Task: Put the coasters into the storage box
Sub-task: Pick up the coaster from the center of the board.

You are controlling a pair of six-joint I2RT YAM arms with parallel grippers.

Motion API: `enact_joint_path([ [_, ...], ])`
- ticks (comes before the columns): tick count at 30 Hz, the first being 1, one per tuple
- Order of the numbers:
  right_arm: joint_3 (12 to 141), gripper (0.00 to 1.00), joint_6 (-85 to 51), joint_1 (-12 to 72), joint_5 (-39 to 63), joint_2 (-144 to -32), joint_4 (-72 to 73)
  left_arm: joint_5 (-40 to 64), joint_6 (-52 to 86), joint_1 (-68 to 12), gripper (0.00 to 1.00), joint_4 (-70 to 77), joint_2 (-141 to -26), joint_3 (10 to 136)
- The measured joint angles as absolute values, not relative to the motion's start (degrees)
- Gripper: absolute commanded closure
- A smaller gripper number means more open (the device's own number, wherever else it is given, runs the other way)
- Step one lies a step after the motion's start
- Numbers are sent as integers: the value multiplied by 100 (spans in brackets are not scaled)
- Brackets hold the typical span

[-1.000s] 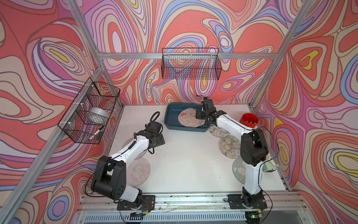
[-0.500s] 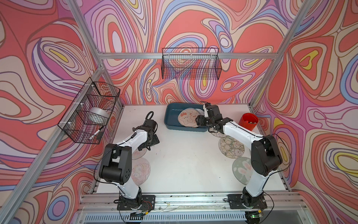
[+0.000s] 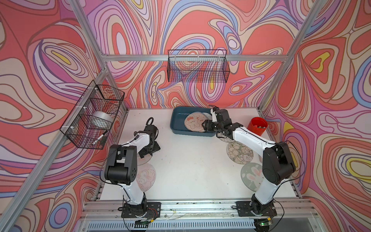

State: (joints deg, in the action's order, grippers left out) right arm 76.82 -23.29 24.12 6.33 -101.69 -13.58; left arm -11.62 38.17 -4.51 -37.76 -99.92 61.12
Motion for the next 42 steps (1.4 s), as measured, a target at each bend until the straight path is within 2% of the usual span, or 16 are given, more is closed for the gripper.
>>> enact_joint_path([
  [10,7679,33,-2366,2418,694,-10169,-1363,-1070,3824,-325,21,-3774,-10123,6141],
  [23,7679,33,-2366,2436,692,-10169,-1396,-707,3863,-290,61,-3395,-10119,6025],
  [30,7679,33,-2366,2436,690,-10169,-1476,-666,3863,-200,75,-3232,-10036,5894],
  [36,7679,33,-2366,2436,687,-10169,-1505,-720,3861,-141,100,-3208,-9968,5798],
  [42,7682,33,-2364,2453,652,-10169,-1594,-644,3813,-110,100,-3111,-9867,5688],
])
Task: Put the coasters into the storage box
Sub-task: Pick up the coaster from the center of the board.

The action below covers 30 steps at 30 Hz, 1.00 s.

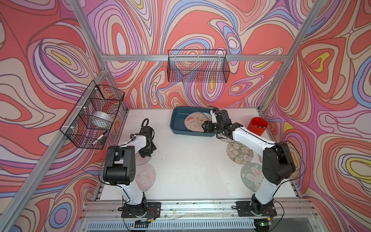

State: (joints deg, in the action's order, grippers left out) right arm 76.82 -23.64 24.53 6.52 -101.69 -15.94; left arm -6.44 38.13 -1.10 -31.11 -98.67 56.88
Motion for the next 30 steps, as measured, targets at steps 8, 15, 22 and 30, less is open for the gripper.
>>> enact_joint_path([
  [8,7988,33,-2309,2672,550,-10265,-1848,-115,3649,-117,100,-2652,-9334,5188],
  [15,8425,33,-2226,2956,602,-10525,-1968,386,3494,-899,100,-2526,-8541,5120],
  [22,9043,33,-2150,3317,823,-11008,-2156,788,3496,-1651,100,-2204,-8055,5050],
  [30,9529,33,-2171,3710,1317,-11511,-2281,1144,3693,-2150,100,-1850,-7793,4840],
])
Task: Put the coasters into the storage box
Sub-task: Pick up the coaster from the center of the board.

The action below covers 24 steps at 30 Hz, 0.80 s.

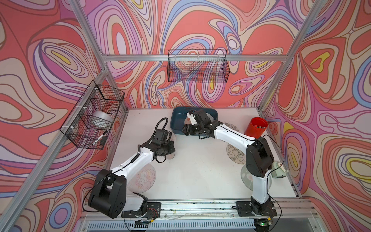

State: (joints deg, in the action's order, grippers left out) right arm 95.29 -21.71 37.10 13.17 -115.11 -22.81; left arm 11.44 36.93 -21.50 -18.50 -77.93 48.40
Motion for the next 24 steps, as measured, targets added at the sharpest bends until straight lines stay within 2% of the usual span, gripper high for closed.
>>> enact_joint_path([
  [17,9603,36,-2519,3966,2143,-11821,-2178,1496,3942,-2331,100,-1361,-7811,4810],
  [21,9686,44,-2582,4018,2215,-11972,-2163,1518,3970,-2331,100,-1328,-7835,4810],
  [24,9690,56,-2622,4034,2257,-12049,-2167,1520,3972,-2331,100,-1297,-7846,4810],
])
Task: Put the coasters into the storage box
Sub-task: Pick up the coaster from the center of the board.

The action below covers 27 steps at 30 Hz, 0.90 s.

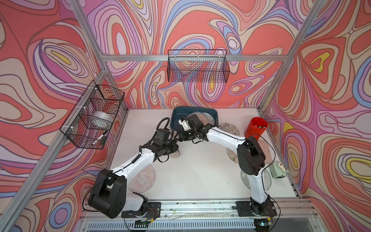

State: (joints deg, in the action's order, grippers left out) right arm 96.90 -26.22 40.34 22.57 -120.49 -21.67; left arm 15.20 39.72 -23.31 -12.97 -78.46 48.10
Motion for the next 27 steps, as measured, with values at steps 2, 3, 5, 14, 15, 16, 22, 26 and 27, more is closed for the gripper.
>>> enact_joint_path([
  [2,9701,68,-2628,4034,2296,-12084,-2169,1520,3972,-2331,100,-1302,-7850,4810],
  [3,9717,75,-2655,4034,2318,-12088,-2174,1520,3972,-2331,100,-1299,-7854,4810],
  [5,9762,88,-2668,4040,2357,-12088,-2185,1522,3972,-2331,100,-1297,-7856,4810],
  [14,9841,100,-2644,4058,2381,-12088,-2182,1503,3970,-2331,80,-1284,-7859,4810],
  [15,9841,100,-2641,4058,2359,-12088,-2182,1496,3975,-2333,72,-1282,-7859,4810],
  [16,9841,100,-2639,4058,2342,-12088,-2185,1494,3972,-2333,63,-1284,-7859,4810],
  [22,9894,100,-2519,4058,2174,-12088,-2324,1382,3981,-2333,17,-1288,-7856,4810],
  [26,10151,100,-2346,4058,1973,-12088,-2541,1249,3981,-2333,8,-1313,-7832,4810],
  [27,10219,100,-2298,4058,1914,-12088,-2576,1210,3979,-2333,7,-1321,-7811,4810],
])
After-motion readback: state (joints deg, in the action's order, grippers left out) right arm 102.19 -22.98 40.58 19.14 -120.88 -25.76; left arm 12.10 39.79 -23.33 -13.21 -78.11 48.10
